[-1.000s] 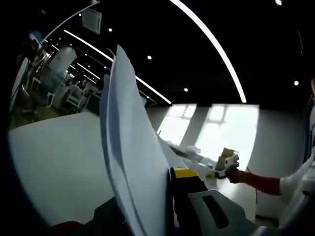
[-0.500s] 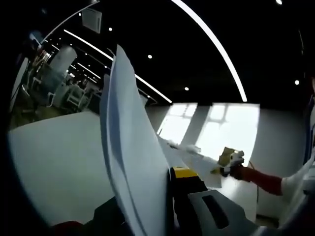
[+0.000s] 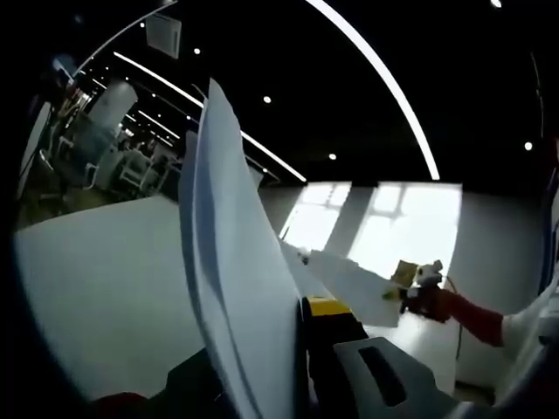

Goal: Organize the stack of printing papers by aligning and flattening the scattered papers on the table

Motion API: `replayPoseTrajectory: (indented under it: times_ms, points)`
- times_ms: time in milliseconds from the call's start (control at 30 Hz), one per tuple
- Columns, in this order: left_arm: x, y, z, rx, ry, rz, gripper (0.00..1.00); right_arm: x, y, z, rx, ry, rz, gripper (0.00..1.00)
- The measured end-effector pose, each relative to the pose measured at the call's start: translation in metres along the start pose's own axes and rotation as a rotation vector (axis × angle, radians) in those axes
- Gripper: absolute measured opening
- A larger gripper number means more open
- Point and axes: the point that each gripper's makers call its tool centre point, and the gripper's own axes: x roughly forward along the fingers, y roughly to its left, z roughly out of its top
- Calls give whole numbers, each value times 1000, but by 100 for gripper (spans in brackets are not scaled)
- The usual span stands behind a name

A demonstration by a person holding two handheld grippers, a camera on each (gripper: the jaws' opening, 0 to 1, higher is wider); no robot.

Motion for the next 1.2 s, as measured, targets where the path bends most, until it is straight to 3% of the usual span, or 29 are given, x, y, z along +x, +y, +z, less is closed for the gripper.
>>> replayPoseTrajectory:
  times_ms: [733, 900, 1200]
  points:
    - [0, -2, -4, 0, 9, 12, 7, -7, 5, 11, 28, -28, 9, 0]
    - [1, -1, -5, 4, 8, 21, 7, -7, 7, 7, 41, -30, 10, 0]
    - [4, 3, -11, 15, 37, 39, 7, -9, 6, 8, 68, -56, 22, 0]
